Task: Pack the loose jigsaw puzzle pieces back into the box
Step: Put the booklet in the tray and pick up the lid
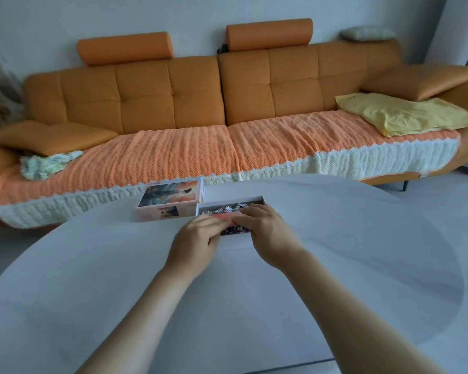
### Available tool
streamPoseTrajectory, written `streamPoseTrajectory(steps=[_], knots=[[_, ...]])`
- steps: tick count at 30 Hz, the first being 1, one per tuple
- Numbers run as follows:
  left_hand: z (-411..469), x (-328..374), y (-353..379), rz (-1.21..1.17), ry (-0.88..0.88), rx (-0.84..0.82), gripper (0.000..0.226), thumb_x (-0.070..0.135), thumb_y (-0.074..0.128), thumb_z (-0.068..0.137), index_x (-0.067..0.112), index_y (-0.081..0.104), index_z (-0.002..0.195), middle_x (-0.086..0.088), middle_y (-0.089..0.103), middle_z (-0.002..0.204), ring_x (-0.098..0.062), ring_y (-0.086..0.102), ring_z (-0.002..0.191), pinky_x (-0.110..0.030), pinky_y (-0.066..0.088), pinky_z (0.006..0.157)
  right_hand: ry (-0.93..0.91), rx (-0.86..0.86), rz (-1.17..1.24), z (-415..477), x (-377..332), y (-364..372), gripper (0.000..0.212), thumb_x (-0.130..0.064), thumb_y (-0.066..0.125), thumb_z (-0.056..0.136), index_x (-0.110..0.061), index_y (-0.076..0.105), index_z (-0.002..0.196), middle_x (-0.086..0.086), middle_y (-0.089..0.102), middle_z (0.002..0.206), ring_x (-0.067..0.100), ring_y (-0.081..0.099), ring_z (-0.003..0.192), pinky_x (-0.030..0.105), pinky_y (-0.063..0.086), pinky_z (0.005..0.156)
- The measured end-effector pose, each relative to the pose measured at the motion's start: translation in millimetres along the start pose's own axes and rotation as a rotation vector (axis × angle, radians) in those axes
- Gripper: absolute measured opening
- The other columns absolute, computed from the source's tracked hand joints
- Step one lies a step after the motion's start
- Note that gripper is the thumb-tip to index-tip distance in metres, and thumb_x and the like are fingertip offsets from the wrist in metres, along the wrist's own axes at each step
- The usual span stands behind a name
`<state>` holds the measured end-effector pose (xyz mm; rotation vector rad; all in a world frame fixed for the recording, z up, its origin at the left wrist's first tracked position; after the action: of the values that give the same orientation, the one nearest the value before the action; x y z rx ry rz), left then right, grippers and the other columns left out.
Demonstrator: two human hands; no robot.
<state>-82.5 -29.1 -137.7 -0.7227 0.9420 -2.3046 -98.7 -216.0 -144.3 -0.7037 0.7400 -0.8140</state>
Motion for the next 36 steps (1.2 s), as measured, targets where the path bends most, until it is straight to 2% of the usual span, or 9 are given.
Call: streamPoseTrajectory(steps=[4,8,11,17,20,23,28,32,36], knots=[[-10,-18,1,0.016,-0.039,-0.121,0.031,0.015,0.061,0.091,0.023,0.069,0.119,0.008,0.065,0.125,-0.015,0.058,0.115,-0.034,0.045,0.100,0.082,-0.079,-0.138,4,-8,11,0.050,-0.019,0.028,0.080,-0.031,0.067,0.108,-0.006,0.067,0.103,0.022,0.057,0.102,0.037,0.039,0.095],[-15,-35,10,0.042,-0.180,-0.315,0.043,0.043,0.047,0.098,0.027,0.054,0.138,0.010,0.043,0.149,-0.011,0.032,0.140,-0.031,0.018,0.116,0.166,-0.149,-0.209,2,-13,17,0.052,-0.034,0.026,0.081,-0.029,0.069,0.109,-0.007,0.065,0.118,0.017,0.054,0.114,0.038,0.026,0.106],[-10,-37,10,-0.030,-0.157,-0.275,0.044,0.050,0.042,0.096,0.029,0.061,0.130,0.010,0.052,0.142,-0.012,0.040,0.134,-0.036,0.028,0.114,0.213,-0.147,-0.258,8,-18,19,0.042,-0.035,0.032,0.084,-0.029,0.067,0.107,-0.009,0.062,0.117,0.016,0.052,0.112,0.038,0.013,0.106],[8,-62,-7,-0.248,-0.327,0.102,0.034,0.014,0.046,0.095,0.016,0.063,0.124,0.003,0.058,0.129,-0.011,0.045,0.126,-0.032,0.034,0.110,0.109,-0.065,-0.209,39,-30,24,0.043,-0.034,0.037,0.088,-0.027,0.063,0.121,-0.005,0.060,0.126,0.019,0.053,0.116,0.039,0.033,0.103],[6,-85,-16,-0.189,-0.420,0.223,0.040,0.007,0.048,0.087,0.016,0.061,0.124,-0.001,0.056,0.129,-0.020,0.045,0.125,-0.038,0.035,0.109,0.115,-0.151,-0.172,63,-40,34,0.043,-0.034,0.040,0.094,-0.026,0.052,0.135,-0.002,0.052,0.139,0.020,0.044,0.129,0.043,0.026,0.111],[-3,-110,-22,-0.089,-0.611,0.185,0.051,0.011,0.052,0.088,0.015,0.048,0.139,-0.013,0.038,0.146,-0.032,0.031,0.135,-0.045,0.028,0.112,0.195,-0.308,-0.173,88,-47,49,0.051,-0.044,0.036,0.098,-0.028,0.036,0.146,0.002,0.040,0.150,0.023,0.033,0.139,0.049,0.013,0.118],[-13,-139,-34,-0.205,-0.875,0.012,0.068,0.029,0.048,0.095,0.029,0.014,0.154,-0.005,0.000,0.162,-0.026,0.006,0.148,-0.048,0.022,0.117,0.270,-0.503,-0.221,115,-41,66,0.063,-0.061,0.025,0.095,-0.032,0.022,0.150,0.006,0.040,0.149,0.027,0.024,0.143,0.059,0.004,0.117],[-13,-153,-38,-0.324,-0.920,-0.012,0.080,0.049,0.042,0.078,0.039,0.014,0.152,-0.004,0.021,0.157,-0.025,0.025,0.144,-0.052,0.030,0.113,0.270,-0.566,-0.168,125,-45,69,0.058,-0.061,0.023,0.097,-0.036,0.026,0.149,0.005,0.049,0.144,0.025,0.026,0.144,0.059,-0.002,0.116],[-11,-150,-44,-0.300,-0.917,0.118,0.072,0.026,0.050,0.084,0.027,0.026,0.152,-0.006,0.033,0.145,-0.022,0.038,0.134,-0.043,0.036,0.110,0.222,-0.496,-0.080,125,-47,72,0.046,-0.048,0.029,0.101,-0.035,0.039,0.144,0.006,0.061,0.130,0.023,0.047,0.129,0.053,0.011,0.117]])
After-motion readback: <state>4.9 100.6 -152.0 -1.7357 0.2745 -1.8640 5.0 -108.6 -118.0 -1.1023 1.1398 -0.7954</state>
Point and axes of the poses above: each hand's wrist, its own z-axis towards the middle knuckle, its own y-axis out of the palm, x = y × z, the point moved 1 cm from there along z, towards the middle knuckle
